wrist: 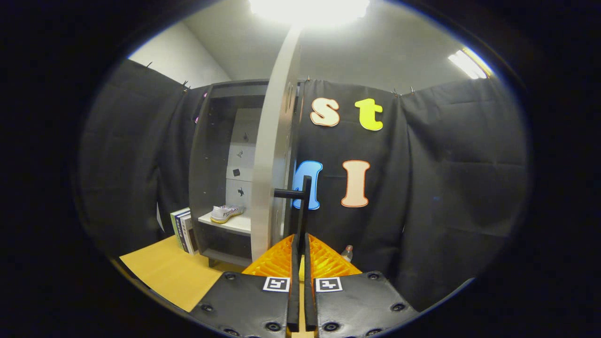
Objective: Open the shoe cabinet door, grab the shoes and put them into the shoe cabinet, then close the shoe cabinet door.
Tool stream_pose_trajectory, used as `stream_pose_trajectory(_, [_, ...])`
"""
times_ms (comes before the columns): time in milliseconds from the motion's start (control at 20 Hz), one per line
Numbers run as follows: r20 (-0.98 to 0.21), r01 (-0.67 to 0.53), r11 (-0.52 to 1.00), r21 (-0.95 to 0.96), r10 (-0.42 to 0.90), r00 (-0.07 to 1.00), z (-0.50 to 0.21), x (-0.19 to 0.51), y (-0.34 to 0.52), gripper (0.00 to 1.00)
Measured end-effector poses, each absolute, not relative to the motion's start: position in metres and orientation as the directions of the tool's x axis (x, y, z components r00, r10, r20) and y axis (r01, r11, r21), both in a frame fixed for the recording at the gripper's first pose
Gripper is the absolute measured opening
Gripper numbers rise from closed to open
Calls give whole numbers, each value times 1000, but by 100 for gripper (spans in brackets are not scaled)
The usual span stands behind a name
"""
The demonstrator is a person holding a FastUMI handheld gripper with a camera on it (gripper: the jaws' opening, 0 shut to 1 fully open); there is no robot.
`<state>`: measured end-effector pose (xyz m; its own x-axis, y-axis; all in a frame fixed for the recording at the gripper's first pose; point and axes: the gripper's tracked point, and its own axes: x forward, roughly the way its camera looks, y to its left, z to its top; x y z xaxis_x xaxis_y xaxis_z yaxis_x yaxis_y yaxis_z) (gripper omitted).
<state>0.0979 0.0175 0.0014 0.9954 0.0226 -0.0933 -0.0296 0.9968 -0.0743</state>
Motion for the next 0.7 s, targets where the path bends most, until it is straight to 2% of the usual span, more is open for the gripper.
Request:
stream_pose_trajectory(100, [-124, 12, 998, -55, -18, 992, -4, 92, 12, 6])
stream_pose_trajectory(200, [-160, 4, 1000, 31, 2, 987, -8, 80, 27, 6])
stream_pose_trajectory(300, [-177, -2, 995, 102, 20, 984, -8, 72, 39, 13])
stream_pose_trajectory(400, [-195, -32, 988, 150, 61, 979, -6, 65, 54, 15])
stream_pose_trajectory(600, [-220, -78, 986, 150, 111, 969, -9, 49, 71, 33])
stream_pose_trajectory(700, [-236, -145, 980, 138, 174, 956, -13, 46, 86, 59])
